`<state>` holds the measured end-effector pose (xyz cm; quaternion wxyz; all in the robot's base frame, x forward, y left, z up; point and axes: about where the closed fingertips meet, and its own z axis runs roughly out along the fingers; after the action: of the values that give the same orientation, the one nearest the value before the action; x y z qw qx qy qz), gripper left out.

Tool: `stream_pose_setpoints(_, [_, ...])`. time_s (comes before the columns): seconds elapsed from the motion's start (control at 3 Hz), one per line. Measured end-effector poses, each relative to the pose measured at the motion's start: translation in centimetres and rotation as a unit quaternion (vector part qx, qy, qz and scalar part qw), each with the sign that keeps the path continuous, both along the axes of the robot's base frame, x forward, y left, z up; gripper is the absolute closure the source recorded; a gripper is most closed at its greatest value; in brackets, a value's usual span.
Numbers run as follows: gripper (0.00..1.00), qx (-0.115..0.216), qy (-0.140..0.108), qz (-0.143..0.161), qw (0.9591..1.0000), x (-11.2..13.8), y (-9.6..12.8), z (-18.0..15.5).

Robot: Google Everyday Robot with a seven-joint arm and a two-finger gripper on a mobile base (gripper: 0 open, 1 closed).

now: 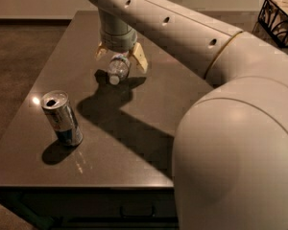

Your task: Pick water bottle

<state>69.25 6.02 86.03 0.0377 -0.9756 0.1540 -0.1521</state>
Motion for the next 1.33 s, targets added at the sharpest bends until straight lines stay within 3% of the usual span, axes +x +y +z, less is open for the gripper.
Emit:
stream_pose_setpoints(0.67, [0.62,-0.001,0.008,0.019,0.9998,-0.1,0.8,-0.3])
stream_pose_setpoints(1.0, [0.86,0.003,-0.001,0.021,0.9998,-0.3,0.7,0.5])
stream_pose_setpoints(1.33, [1.0,0.011,-0.021,0.027,0.9993,-1.0,0.6,3.0])
